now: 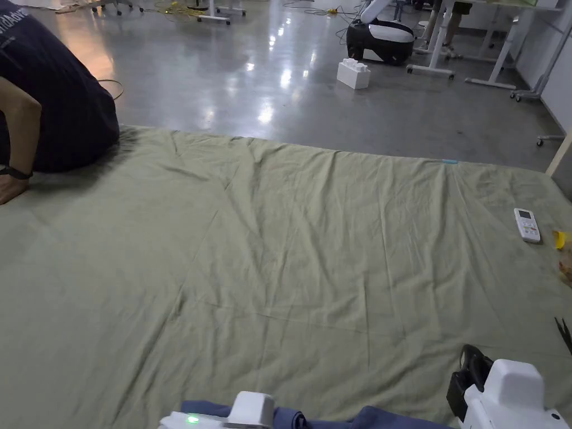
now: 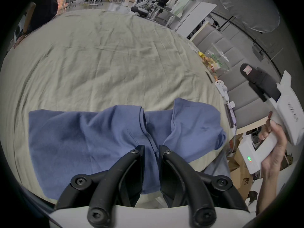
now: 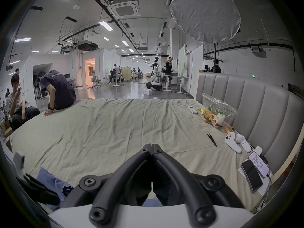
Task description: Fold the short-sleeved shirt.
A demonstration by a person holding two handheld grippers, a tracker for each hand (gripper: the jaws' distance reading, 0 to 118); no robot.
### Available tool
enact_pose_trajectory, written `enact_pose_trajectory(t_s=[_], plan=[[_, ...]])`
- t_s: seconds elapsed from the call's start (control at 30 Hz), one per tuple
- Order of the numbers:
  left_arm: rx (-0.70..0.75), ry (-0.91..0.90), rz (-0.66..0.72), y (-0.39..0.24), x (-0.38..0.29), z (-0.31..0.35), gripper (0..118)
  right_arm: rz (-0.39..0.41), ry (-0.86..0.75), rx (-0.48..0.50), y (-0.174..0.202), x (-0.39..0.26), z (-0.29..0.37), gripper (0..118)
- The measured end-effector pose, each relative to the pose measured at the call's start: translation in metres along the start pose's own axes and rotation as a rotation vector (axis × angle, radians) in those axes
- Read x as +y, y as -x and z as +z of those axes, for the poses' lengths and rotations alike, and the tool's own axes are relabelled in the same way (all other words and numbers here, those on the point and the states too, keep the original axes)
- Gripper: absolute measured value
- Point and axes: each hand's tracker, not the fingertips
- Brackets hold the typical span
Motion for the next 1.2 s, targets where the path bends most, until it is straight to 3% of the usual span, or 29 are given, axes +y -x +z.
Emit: enact_pose_trajectory(t_s=[0.13, 0.27, 0.37, 0.5, 0.6, 0.7, 0.83, 0.87, 0.9, 0.93, 1.0, 1.2], plan=[[-0.049, -0.097, 0.089, 0.047, 0.012, 0.042, 72, 0.002, -0.007, 0.002, -0.002, 0.002, -0.001, 0], [0.015, -0.184, 0.177, 0.11, 0.008, 0.075, 74, 0.003, -0.014, 0.005, -0.002, 0.004, -0.001, 0], [-0.027, -0.152, 0.278, 0.155, -0.003, 0.081, 74, 0.002, -0.012, 0.011, 0.001, 0.005, -0.001, 0], [-0.132, -0.133, 0.33, 0.194, -0.022, 0.073, 74, 0.004, -0.01, 0.022, 0.007, 0.007, 0.001, 0], [-0.248, -0.091, 0.449, 0.21, -0.04, 0.049, 74, 0.003, -0.01, 0.026, 0.01, 0.006, 0.001, 0], [-0.375, -0.136, 0.436, 0.209, -0.051, 0.036, 74, 0.008, -0.008, 0.029, 0.012, 0.005, 0.002, 0], [-0.414, -0.134, 0.463, 0.204, -0.05, 0.019, 69, 0.01, -0.005, 0.027, 0.013, 0.006, 0.004, 0], [-0.413, -0.131, 0.463, 0.203, -0.046, 0.016, 60, 0.01, -0.002, 0.028, 0.013, 0.006, 0.004, 0], [-0.417, -0.126, 0.46, 0.202, -0.041, 0.012, 44, 0.009, 0.002, 0.03, 0.014, 0.006, 0.004, 0], [-0.396, -0.112, 0.45, 0.199, -0.04, 0.01, 20, 0.008, 0.005, 0.03, 0.014, 0.005, 0.004, 0], [-0.281, -0.078, 0.413, 0.197, -0.038, 0.002, 19, 0.007, 0.006, 0.029, 0.014, 0.003, 0.003, 0], [-0.283, -0.119, 0.321, 0.184, -0.026, 0.022, 14, 0.007, 0.01, 0.028, 0.011, 0.003, 0.002, 0]])
